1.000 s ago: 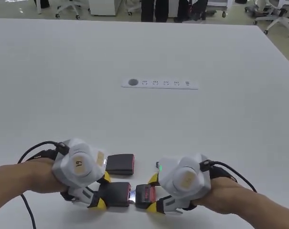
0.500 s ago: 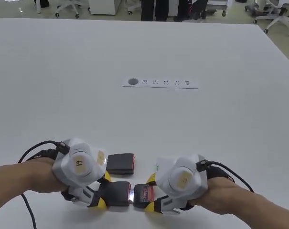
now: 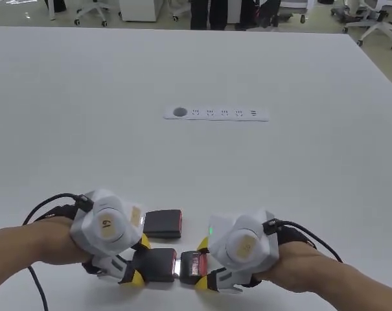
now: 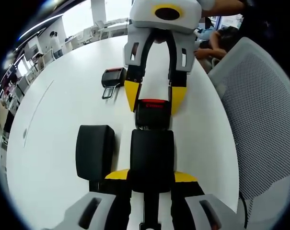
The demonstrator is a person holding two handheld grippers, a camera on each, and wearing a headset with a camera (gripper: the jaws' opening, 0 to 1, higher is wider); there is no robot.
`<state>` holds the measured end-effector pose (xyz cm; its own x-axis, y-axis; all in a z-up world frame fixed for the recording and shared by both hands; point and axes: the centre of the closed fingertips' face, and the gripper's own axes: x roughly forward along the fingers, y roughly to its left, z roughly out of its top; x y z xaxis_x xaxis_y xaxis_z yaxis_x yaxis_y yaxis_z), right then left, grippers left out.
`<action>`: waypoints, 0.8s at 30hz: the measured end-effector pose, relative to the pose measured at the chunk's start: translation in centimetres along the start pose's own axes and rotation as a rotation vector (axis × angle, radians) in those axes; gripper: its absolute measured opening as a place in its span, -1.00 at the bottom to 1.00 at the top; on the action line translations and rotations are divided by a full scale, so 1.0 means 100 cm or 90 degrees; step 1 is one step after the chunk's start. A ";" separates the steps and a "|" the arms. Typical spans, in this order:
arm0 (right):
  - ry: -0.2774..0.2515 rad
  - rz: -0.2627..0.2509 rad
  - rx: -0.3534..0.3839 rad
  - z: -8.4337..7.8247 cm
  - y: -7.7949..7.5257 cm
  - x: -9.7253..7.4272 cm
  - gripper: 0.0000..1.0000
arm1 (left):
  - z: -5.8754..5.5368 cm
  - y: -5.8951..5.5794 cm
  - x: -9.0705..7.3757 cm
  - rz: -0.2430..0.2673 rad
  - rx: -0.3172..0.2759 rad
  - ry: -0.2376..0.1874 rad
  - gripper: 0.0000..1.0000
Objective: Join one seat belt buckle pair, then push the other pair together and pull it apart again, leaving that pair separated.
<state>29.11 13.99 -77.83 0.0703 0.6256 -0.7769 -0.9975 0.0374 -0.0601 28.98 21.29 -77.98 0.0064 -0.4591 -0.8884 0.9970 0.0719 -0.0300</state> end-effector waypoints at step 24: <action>0.004 -0.017 -0.012 0.000 0.005 -0.005 -0.43 | 0.001 -0.002 0.000 -0.002 0.006 0.008 -0.37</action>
<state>28.55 13.64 -77.47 0.0970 0.6196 -0.7789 -0.9949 0.0393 -0.0926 28.76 21.21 -77.97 0.0030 -0.4487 -0.8937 0.9976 0.0626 -0.0282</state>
